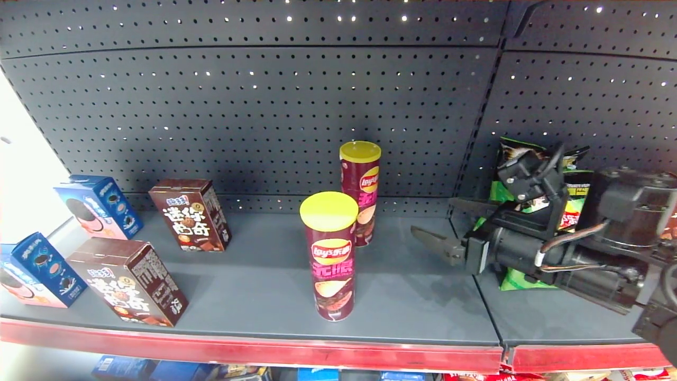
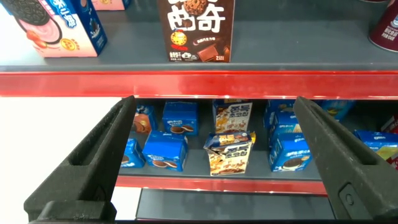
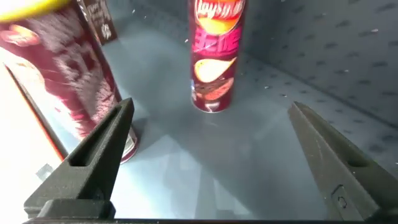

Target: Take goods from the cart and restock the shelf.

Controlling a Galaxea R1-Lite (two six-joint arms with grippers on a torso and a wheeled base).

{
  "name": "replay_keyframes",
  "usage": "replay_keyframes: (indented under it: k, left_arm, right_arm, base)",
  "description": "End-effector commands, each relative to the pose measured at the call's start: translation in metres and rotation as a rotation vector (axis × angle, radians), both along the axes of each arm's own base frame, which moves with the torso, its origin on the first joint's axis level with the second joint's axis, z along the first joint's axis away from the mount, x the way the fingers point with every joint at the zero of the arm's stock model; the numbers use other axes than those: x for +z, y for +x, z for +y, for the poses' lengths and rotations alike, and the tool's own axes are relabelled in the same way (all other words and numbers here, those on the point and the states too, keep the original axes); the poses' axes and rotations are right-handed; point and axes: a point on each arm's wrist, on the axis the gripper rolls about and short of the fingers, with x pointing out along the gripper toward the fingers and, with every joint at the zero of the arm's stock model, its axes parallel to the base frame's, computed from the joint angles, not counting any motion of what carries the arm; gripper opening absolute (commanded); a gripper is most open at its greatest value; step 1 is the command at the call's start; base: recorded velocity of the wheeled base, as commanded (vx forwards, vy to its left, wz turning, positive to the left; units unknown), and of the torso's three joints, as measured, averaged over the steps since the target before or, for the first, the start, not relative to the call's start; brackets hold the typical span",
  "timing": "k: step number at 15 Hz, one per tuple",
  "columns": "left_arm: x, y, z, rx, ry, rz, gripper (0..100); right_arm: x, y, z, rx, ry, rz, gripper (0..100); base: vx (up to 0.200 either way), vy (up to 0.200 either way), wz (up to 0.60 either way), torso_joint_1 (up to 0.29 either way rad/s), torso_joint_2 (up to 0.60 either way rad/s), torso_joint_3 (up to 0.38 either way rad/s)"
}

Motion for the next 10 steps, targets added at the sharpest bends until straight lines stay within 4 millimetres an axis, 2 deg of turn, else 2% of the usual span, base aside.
replay_keyframes:
  k: [1,4,8,10]
  left_arm:
    - [0.000,0.000,0.000,0.001,0.000,0.001,100]
    - [0.000,0.000,0.000,0.001,0.000,0.001,100]
    - [0.000,0.000,0.000,0.002,0.000,0.001,100]
    - [0.000,0.000,0.000,0.002,0.000,0.001,100]
  right_arm:
    - [0.028,-0.038,-0.026,-0.063,0.042,-0.067,100]
    - [0.032,-0.068,-0.052,-0.127,0.051,-0.081,100]
    - [0.032,-0.096,-0.090,-0.265,0.070,-0.122,100]
    - [0.024,-0.115,-0.112,-0.366,0.067,-0.120,100]
  base:
    - [0.000,0.000,0.00,0.000,0.00,0.000]
    - [0.000,0.000,0.00,0.000,0.00,0.000]
    - [0.000,0.000,0.00,0.000,0.00,0.000]
    - [0.000,0.000,0.00,0.000,0.00,0.000]
